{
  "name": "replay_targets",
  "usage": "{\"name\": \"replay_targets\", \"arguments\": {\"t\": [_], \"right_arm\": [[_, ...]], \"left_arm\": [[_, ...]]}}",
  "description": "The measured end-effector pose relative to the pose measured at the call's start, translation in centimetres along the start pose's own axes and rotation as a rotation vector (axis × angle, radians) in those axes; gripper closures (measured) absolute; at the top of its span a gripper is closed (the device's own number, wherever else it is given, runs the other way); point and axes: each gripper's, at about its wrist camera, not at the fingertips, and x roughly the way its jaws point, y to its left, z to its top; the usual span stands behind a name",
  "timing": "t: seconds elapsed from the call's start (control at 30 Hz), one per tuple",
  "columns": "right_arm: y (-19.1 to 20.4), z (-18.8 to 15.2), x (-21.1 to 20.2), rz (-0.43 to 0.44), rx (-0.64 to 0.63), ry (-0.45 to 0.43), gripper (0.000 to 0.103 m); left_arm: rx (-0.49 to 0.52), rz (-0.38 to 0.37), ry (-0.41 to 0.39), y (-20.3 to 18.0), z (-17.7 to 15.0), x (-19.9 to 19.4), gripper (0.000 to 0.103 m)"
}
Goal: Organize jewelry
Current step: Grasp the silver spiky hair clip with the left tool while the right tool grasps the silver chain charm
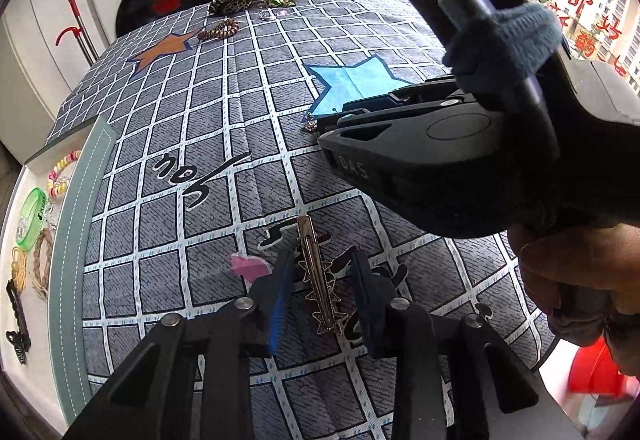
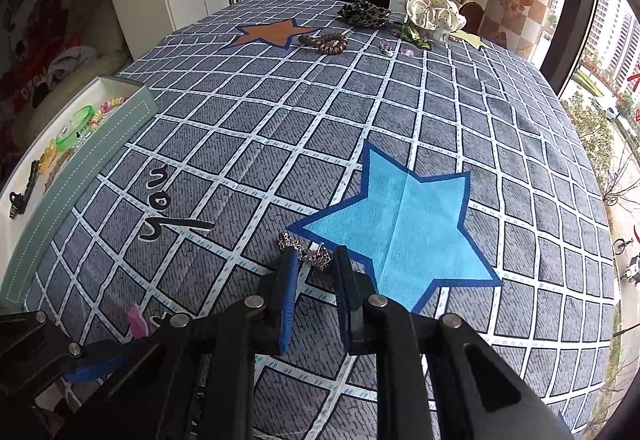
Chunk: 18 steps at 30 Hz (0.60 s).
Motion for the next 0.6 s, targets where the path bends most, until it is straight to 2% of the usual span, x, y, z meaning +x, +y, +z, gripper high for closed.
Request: {"name": "replay_targets", "arguments": {"t": [0.03, 0.2, 0.6], "right_arm": [[0.0, 0.0, 0.0, 0.001, 0.001, 0.0, 0.092], [-0.4, -0.5, -0.4, 0.016, 0.038, -0.003, 0.092], [-1.8, -1.7, -2.9, 0.083, 0.17, -0.021, 0.092]], "left_arm": [[-0.001, -0.011, -0.001, 0.1, 0.0, -0.1, 0.079], [-0.043, -0.075, -0.011, 1.2, -0.3, -0.6, 0.079], [-0.104, -0.074, -0.042, 4.8, -0.9, -3.1, 0.079]]}}
